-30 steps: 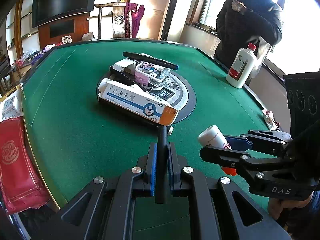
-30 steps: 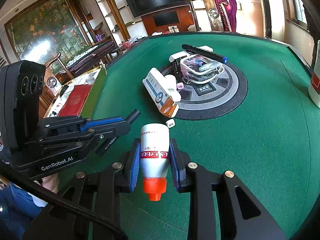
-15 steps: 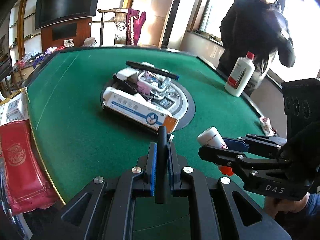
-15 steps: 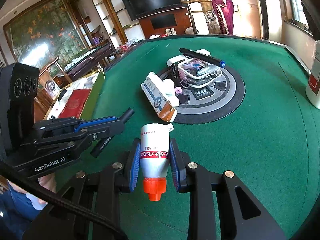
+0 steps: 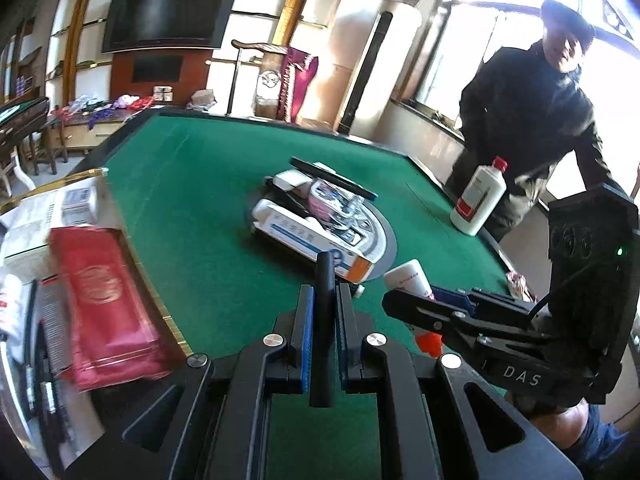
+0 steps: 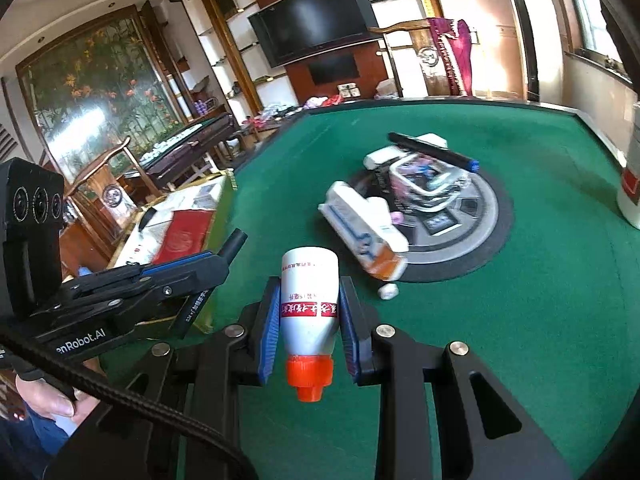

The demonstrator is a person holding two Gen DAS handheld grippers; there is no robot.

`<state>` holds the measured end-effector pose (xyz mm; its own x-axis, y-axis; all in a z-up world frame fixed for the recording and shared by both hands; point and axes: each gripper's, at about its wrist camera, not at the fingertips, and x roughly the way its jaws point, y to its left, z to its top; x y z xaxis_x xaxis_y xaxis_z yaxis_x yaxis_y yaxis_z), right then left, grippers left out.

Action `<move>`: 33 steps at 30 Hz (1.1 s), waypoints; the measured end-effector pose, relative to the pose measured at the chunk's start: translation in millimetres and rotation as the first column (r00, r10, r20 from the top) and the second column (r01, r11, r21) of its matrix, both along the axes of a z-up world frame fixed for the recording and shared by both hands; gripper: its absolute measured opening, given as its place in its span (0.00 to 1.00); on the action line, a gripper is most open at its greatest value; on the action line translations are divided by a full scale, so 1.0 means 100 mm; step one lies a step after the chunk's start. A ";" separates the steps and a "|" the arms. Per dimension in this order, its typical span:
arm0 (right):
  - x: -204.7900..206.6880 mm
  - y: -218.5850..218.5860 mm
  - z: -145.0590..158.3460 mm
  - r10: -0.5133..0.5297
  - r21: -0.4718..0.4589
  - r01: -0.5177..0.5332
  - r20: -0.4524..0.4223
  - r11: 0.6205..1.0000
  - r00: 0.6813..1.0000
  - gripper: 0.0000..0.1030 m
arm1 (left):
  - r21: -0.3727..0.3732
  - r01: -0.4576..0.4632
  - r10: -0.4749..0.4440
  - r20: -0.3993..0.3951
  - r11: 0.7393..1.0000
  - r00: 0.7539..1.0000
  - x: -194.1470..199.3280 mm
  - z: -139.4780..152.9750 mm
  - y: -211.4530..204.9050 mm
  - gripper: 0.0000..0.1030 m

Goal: Organize objects
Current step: 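Carry the white bottle and black pen over the white tray, then lower the bottle and pen into the tray and open both tools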

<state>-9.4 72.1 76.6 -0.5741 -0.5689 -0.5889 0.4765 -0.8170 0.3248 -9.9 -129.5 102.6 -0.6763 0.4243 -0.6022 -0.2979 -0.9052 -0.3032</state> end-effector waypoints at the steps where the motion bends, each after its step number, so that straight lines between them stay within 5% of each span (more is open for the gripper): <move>1: 0.02 -0.04 0.01 0.008 -0.003 -0.008 -0.002 1.000 1.000 0.24 | 0.004 -0.011 0.011 -0.003 1.000 1.000 0.02 0.02 -0.05 0.08; 12: 0.22 -0.72 0.09 0.136 -0.020 -0.136 -0.021 0.990 0.991 0.24 | 0.080 -0.188 0.191 -0.025 0.979 0.981 0.23 0.09 -0.96 0.08; 24: 0.48 -1.64 0.08 0.310 0.045 -0.309 -0.016 0.950 0.951 0.24 | 0.146 -0.383 0.386 0.010 0.912 0.923 0.46 -0.14 -1.94 0.08; 33: 0.39 -2.35 -0.11 0.369 0.128 -0.371 0.043 0.920 0.928 0.24 | 0.083 -0.465 0.458 0.088 0.882 0.885 0.18 -0.40 -2.47 0.08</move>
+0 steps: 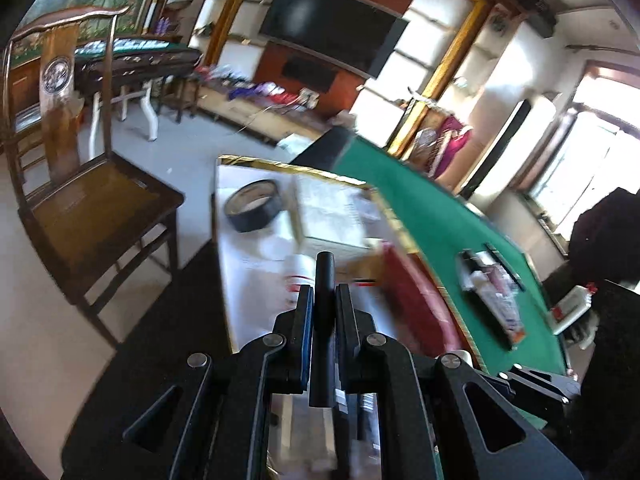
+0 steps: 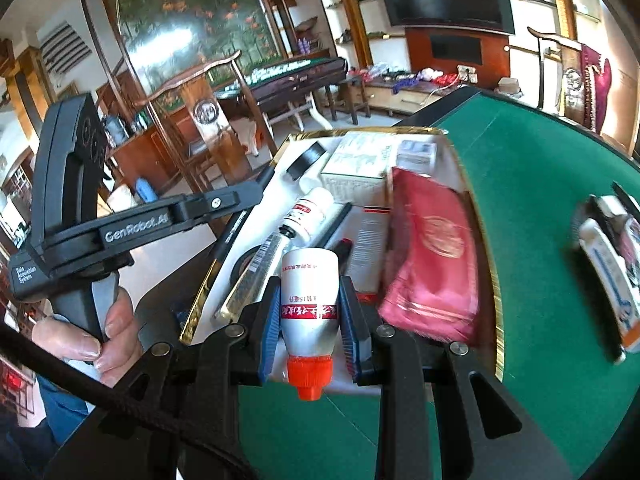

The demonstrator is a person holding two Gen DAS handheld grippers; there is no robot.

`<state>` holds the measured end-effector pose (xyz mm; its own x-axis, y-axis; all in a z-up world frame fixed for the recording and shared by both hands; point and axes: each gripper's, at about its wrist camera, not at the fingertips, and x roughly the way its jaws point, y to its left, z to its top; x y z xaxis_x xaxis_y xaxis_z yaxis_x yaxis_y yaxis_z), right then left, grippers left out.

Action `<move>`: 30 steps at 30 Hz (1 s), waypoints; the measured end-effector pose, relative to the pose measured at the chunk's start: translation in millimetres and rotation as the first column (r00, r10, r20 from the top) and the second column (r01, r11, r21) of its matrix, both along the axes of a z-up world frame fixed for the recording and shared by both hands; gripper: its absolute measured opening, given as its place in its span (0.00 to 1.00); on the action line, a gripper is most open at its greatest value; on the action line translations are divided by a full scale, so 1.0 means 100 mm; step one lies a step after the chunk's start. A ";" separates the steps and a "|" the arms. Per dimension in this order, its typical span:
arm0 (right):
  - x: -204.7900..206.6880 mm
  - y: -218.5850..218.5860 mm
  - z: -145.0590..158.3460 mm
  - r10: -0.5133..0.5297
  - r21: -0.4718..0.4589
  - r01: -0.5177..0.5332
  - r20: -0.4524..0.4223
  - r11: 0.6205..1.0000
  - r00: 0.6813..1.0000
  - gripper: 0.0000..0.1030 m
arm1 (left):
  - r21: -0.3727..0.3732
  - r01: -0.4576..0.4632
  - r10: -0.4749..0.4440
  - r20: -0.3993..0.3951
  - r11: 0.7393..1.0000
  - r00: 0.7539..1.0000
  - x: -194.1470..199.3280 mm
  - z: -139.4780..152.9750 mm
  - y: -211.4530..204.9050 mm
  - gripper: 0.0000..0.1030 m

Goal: Organize objects
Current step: 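Lower the bottle and pen into the tray and open both tools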

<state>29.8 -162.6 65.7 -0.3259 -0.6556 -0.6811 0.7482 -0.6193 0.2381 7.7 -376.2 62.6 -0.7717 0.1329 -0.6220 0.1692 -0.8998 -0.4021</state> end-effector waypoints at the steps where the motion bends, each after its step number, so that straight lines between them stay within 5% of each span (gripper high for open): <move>1: -0.03 -0.07 -0.03 0.000 0.013 0.000 0.004 1.000 1.000 0.24 | -0.003 0.004 -0.004 0.008 1.000 1.000 -0.05 -0.02 -0.04 0.08; 15: -0.24 -0.46 -0.29 -0.030 0.110 0.026 0.034 0.994 0.999 0.25 | 0.014 -0.018 0.017 0.100 1.000 0.995 -0.32 -0.31 -0.27 0.08; 30: -0.24 -0.41 -0.18 -0.029 0.068 0.026 0.047 0.997 0.998 0.25 | -0.013 -0.019 0.020 0.120 1.000 0.993 -0.32 -0.28 -0.20 0.08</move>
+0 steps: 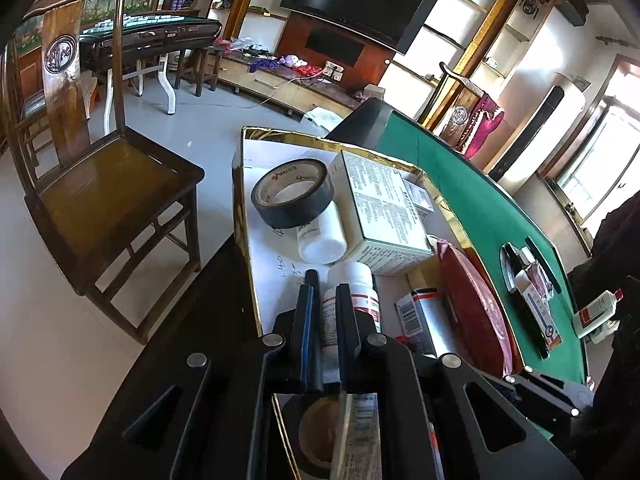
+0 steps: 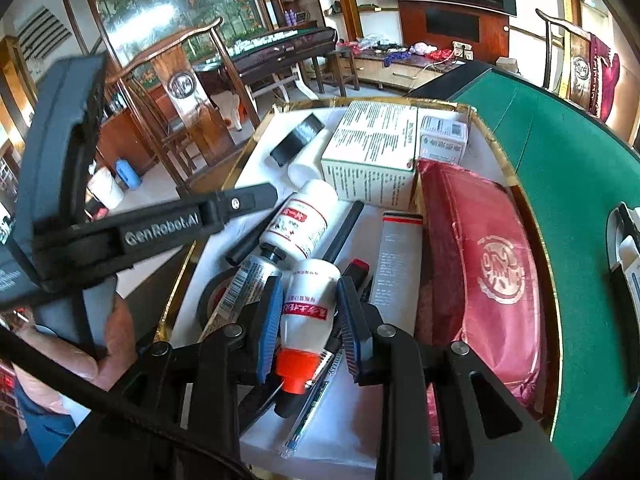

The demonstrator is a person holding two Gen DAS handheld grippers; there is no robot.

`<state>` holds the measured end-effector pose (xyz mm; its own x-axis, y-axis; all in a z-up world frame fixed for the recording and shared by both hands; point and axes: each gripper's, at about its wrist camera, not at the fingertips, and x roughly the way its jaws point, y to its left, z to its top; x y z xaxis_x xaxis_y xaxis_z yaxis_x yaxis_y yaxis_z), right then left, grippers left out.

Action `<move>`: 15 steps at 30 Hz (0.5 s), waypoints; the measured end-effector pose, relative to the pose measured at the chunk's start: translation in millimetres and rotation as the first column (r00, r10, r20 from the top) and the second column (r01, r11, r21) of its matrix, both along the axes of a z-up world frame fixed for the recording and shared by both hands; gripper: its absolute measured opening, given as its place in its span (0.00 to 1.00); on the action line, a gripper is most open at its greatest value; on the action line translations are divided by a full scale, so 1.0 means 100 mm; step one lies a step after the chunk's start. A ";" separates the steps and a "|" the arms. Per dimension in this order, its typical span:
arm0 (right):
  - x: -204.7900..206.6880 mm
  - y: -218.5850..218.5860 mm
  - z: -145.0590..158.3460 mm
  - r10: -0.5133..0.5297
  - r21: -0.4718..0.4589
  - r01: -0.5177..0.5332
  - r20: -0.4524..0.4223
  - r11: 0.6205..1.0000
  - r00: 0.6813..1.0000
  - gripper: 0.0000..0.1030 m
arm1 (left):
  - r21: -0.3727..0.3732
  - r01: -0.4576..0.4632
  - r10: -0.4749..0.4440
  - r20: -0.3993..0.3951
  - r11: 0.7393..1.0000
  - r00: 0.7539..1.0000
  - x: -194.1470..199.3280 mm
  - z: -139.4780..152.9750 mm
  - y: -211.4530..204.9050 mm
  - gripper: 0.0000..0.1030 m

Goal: Organize objects
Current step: 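Lower the bottle and pen into the tray and open both tools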

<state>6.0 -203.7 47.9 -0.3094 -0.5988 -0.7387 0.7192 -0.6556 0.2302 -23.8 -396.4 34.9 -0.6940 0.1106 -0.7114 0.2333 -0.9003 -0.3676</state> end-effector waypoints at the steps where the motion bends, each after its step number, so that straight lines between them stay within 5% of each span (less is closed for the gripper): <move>1: 0.01 0.02 0.03 -0.002 -0.007 0.002 -0.006 1.000 1.000 0.25 | -0.004 0.001 -0.001 -0.001 1.000 1.000 0.02 0.02 0.02 0.08; 15: 0.01 0.86 0.35 -0.061 -0.124 0.057 -0.026 0.991 0.998 0.27 | -0.061 0.058 -0.062 -0.063 0.996 0.996 0.23 0.48 0.56 0.09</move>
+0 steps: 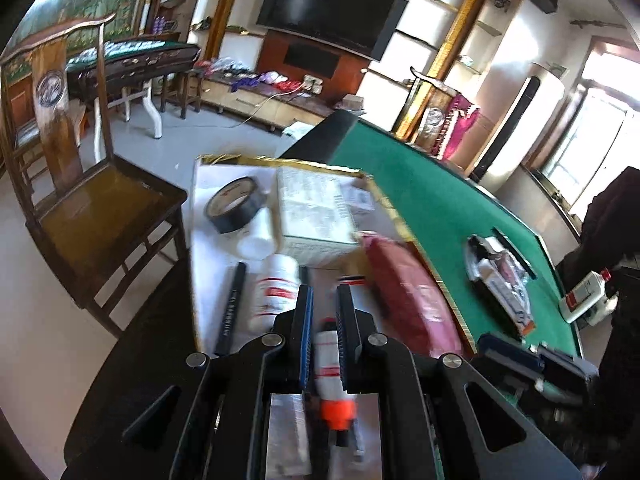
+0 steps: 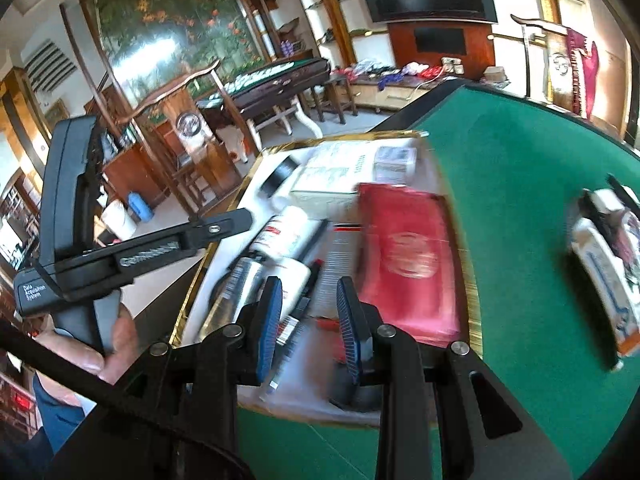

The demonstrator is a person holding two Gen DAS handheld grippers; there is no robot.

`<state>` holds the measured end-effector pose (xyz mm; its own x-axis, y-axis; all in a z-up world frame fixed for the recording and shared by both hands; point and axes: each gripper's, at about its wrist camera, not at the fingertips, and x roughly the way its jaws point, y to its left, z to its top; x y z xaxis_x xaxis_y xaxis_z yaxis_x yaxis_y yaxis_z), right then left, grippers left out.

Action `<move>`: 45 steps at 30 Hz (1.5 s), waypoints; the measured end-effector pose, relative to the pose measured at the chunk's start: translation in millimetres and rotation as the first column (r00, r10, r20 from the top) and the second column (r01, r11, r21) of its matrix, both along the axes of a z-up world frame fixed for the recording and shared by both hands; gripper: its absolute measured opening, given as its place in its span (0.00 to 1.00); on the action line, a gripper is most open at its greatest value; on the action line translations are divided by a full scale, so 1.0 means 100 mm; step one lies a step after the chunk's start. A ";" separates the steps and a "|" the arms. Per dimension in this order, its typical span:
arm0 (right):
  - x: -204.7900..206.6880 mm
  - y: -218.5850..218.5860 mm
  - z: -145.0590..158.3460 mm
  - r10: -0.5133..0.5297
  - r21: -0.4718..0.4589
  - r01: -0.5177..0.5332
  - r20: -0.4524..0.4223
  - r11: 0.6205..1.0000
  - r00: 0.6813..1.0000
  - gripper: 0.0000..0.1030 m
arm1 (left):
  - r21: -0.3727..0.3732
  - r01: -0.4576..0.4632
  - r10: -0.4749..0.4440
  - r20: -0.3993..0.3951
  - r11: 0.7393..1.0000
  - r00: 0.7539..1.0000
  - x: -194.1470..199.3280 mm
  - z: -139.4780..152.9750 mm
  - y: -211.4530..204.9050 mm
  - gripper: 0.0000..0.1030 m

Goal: Organize objects
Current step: 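Lower the bottle and pen into the tray and open both tools, then move both open tools back over the table center, then grasp the white-and-blue cream box upright with the left tool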

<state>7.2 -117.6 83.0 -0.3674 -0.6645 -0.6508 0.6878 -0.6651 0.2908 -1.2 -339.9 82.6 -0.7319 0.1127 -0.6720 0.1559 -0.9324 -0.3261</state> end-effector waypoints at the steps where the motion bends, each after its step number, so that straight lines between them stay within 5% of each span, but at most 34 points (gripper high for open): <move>1: -0.05 0.16 0.03 -0.024 -0.004 0.024 -0.010 1.000 1.000 0.28 | -0.004 0.011 -0.011 -0.004 1.000 1.000 0.00 0.03 0.06 0.09; 4: -0.33 0.70 0.05 -0.147 -0.006 0.147 -0.006 0.989 0.989 0.42 | -0.008 0.062 -0.062 -0.026 0.998 0.998 0.03 0.14 0.29 0.09; 12: -1.17 1.75 -0.23 -0.430 0.101 0.428 0.005 0.898 0.903 0.42 | -0.011 0.209 -0.209 -0.022 0.978 0.978 -0.12 0.21 0.99 0.10; 17: -1.08 1.65 -0.40 -0.354 0.095 0.346 0.088 0.933 0.931 0.43 | -0.035 0.260 -0.260 0.014 0.965 0.966 -0.25 0.18 1.33 0.10; 21: -0.80 1.59 -0.23 -0.177 -0.074 0.192 0.178 0.979 0.968 0.43 | -0.060 0.290 -0.287 0.045 0.955 0.957 -0.37 0.18 1.59 0.10; 24: -0.70 1.79 -0.08 -0.232 -0.065 0.240 0.119 0.968 0.966 0.43 | -0.073 0.312 -0.307 0.078 0.947 0.949 -0.51 0.17 1.81 0.17; 26: -0.63 1.97 -0.07 -0.272 -0.046 0.277 0.093 0.960 0.958 0.43 | -0.097 0.315 -0.304 0.111 0.944 0.946 -0.64 0.14 1.98 0.38; 28: -0.61 2.17 -0.10 -0.293 -0.062 0.301 0.119 0.951 0.949 0.43 | -0.141 0.352 -0.331 0.151 0.925 0.932 -0.78 0.09 2.21 0.45; 34: -0.66 2.59 -0.19 -0.353 -0.120 0.380 0.198 0.917 0.915 0.43 | -0.185 0.309 -0.255 0.265 0.933 0.930 -1.19 -0.19 2.48 0.45; 45: -0.61 2.69 -0.14 -0.313 -0.183 0.352 0.214 0.918 0.925 0.44 | -0.106 0.256 -0.208 0.331 0.961 0.921 -1.55 -0.44 2.66 0.45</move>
